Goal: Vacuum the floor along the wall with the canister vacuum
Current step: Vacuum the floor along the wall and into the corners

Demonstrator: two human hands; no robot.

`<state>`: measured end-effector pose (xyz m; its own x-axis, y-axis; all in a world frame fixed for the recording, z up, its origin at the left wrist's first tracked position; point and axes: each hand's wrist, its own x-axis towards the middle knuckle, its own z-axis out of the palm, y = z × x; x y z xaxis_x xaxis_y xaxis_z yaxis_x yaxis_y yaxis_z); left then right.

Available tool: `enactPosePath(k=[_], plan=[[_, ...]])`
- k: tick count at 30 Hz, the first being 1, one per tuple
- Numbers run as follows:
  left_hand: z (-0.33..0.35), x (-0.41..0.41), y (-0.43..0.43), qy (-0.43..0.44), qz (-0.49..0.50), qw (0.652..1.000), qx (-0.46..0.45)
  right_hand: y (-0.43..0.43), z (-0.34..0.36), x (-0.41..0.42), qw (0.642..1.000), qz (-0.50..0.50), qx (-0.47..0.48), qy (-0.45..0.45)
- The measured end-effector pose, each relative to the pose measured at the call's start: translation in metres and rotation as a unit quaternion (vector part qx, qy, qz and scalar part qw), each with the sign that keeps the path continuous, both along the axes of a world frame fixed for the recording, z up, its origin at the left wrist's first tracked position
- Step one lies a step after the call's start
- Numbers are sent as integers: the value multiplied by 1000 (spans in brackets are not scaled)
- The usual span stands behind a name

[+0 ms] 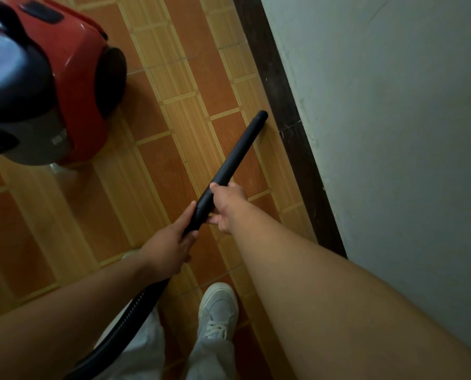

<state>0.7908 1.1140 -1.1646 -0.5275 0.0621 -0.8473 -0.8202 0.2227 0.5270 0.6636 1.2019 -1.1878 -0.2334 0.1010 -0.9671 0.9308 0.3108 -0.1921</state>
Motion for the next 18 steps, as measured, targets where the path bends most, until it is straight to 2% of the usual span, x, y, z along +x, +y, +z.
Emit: enactPosePath(k=[5, 18], plan=[[6, 11, 5, -4, -19, 1000, 15, 11, 7, 14, 1000, -15, 8, -13], [11, 43, -7, -14, -179, 984, -18, 31, 22, 68, 990, -131, 32, -50]])
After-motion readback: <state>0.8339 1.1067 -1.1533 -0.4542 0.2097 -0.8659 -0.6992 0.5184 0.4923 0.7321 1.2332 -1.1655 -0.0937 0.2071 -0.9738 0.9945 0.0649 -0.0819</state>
